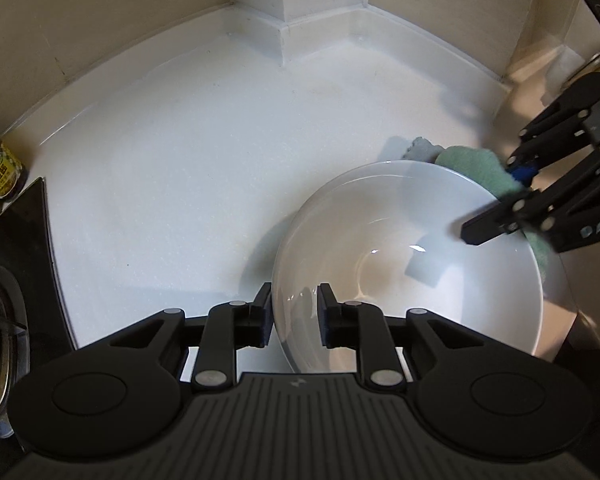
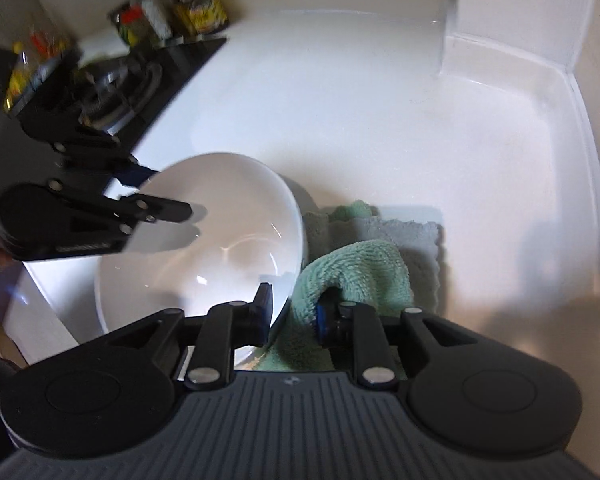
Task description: Clean bowl
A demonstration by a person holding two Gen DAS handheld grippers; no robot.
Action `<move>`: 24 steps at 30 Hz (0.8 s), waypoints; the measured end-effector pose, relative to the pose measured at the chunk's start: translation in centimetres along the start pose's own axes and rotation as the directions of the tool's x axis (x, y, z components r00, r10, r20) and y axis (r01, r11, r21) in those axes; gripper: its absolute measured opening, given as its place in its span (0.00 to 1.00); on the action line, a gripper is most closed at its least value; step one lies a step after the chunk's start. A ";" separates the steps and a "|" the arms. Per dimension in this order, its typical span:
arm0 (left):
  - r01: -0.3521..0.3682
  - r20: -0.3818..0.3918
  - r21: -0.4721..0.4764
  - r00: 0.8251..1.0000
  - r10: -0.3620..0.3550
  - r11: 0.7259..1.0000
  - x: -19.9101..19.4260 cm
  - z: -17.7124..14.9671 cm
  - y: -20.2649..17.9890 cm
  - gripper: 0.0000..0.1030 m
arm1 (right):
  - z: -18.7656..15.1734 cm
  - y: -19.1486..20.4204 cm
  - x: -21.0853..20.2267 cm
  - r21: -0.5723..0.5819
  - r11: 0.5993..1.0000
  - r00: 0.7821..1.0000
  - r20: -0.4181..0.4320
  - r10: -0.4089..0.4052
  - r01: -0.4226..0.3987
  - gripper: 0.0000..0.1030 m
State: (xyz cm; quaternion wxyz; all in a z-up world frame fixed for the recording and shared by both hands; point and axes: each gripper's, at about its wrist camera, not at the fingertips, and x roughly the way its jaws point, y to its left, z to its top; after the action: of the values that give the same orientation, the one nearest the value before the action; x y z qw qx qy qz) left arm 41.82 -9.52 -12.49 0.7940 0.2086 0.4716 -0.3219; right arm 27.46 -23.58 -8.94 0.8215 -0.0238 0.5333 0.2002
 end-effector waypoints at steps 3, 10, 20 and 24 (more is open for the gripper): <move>-0.016 0.015 -0.012 1.000 0.016 1.000 -0.3 -0.3 0.9 0.17 | 0.3 0.9 0.6 -0.082 0.996 0.999 -0.008 -0.044 0.044 0.17; -0.032 0.044 0.028 0.999 0.031 0.999 1.4 1.1 0.5 0.14 | 0.1 1.6 0.5 -0.080 0.995 0.998 -0.004 -0.063 0.062 0.19; -0.042 0.048 0.011 0.998 0.041 0.999 -1.0 -0.5 2.6 0.14 | 1.0 1.2 -5.2 -0.011 1.000 0.981 0.194 -0.012 0.014 0.07; -0.039 0.051 0.011 0.998 0.038 0.999 -2.2 -1.2 3.7 0.14 | 1.0 1.6 -5.6 -0.029 1.000 0.985 0.171 0.002 0.003 0.09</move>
State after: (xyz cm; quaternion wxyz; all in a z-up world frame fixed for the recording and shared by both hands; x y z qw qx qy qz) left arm 42.92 -5.45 -11.07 0.8104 0.2144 0.4453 -0.3145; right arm 25.78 -23.52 -3.26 0.8640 -0.0186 0.4577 0.2088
